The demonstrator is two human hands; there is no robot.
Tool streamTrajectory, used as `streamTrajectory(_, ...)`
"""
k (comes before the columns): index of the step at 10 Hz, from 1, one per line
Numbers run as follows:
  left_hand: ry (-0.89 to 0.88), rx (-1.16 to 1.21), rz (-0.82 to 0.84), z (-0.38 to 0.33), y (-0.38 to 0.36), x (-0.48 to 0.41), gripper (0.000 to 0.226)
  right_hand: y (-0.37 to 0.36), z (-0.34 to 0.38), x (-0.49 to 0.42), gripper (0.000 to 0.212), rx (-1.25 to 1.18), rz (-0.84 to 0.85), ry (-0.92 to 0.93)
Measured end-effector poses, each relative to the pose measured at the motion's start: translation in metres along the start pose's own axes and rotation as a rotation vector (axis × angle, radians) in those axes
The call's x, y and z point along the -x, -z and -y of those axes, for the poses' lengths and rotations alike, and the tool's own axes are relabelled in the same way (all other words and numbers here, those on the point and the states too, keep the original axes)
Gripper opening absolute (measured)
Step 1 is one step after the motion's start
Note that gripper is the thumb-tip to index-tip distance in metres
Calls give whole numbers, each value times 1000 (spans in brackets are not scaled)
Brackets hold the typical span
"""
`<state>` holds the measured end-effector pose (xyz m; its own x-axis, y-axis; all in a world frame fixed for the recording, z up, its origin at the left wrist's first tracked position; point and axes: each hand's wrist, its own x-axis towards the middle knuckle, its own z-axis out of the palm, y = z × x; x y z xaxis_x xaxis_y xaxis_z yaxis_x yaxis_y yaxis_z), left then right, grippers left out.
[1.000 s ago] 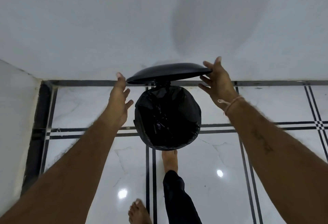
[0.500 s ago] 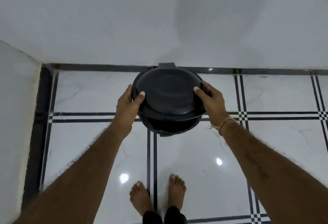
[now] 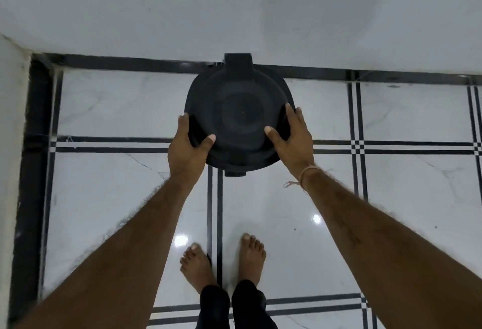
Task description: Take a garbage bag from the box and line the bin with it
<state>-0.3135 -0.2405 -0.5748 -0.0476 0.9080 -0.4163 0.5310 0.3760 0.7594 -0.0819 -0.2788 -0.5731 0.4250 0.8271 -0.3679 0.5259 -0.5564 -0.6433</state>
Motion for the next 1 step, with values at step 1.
streamTrajectory(1,-25,12,-2,-31,22,21,78,28,22,15,75,-31,-29,45)
